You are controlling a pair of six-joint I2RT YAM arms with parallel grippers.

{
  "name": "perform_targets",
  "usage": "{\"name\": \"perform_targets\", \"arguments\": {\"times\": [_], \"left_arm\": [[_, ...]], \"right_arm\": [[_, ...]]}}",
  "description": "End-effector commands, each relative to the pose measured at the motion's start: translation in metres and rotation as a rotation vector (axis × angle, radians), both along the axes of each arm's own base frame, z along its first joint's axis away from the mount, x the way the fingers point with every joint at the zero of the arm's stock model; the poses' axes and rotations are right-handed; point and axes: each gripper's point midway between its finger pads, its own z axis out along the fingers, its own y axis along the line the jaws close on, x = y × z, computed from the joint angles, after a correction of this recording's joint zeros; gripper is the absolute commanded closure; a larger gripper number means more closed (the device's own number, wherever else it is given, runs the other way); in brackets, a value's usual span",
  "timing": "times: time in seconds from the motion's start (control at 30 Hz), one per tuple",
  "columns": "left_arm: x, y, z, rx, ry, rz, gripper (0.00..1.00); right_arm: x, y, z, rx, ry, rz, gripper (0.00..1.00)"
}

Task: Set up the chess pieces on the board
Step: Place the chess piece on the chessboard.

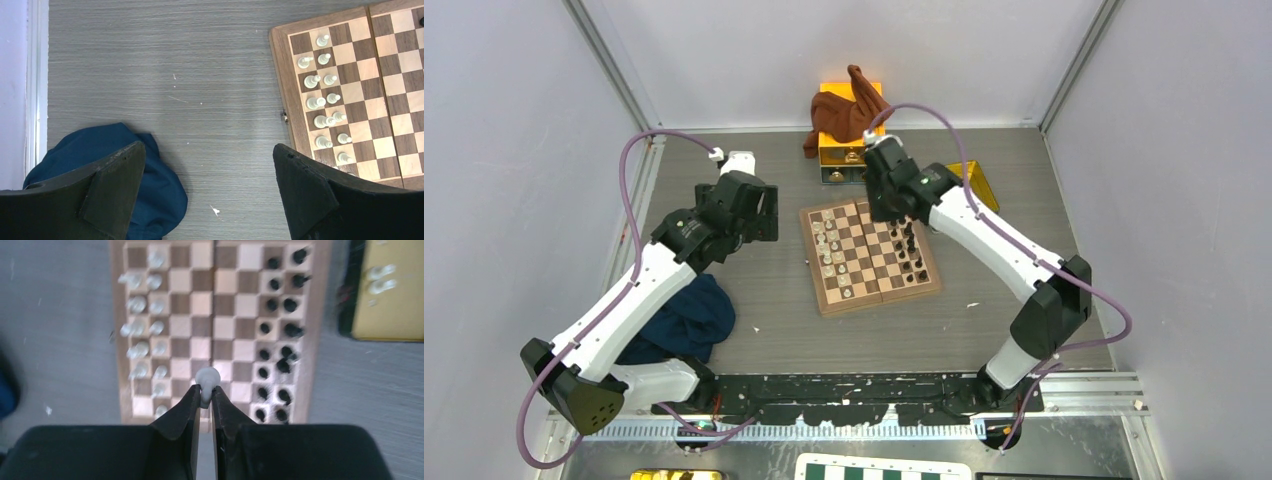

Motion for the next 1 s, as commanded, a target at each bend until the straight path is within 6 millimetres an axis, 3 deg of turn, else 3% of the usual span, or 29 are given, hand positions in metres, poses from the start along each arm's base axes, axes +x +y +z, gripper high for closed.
{"name": "perform_targets", "arguments": {"times": [0.0, 0.2, 0.4, 0.63, 0.97], "left_arm": [[0.000, 0.005, 0.017, -0.037, -0.051, 0.023, 0.01], [-0.006, 0.010, 0.018, -0.042, -0.057, 0.041, 0.01], [-0.010, 0.017, 0.019, -0.039, -0.062, 0.065, 0.01], [-0.013, 0.023, 0.021, -0.034, -0.069, 0.078, 0.01], [-0.016, 0.024, 0.018, -0.031, -0.061, 0.077, 0.01]], "right_arm": [[-0.049, 0.033, 0.011, 0.059, 0.020, 0.122, 0.99], [-0.096, 0.078, -0.004, 0.081, 0.103, 0.309, 0.99], [-0.118, 0.105, -0.032, 0.055, 0.174, 0.416, 0.99], [-0.124, 0.120, -0.059, 0.003, 0.216, 0.459, 0.99], [-0.112, 0.126, -0.091, -0.039, 0.208, 0.446, 0.99]]}}
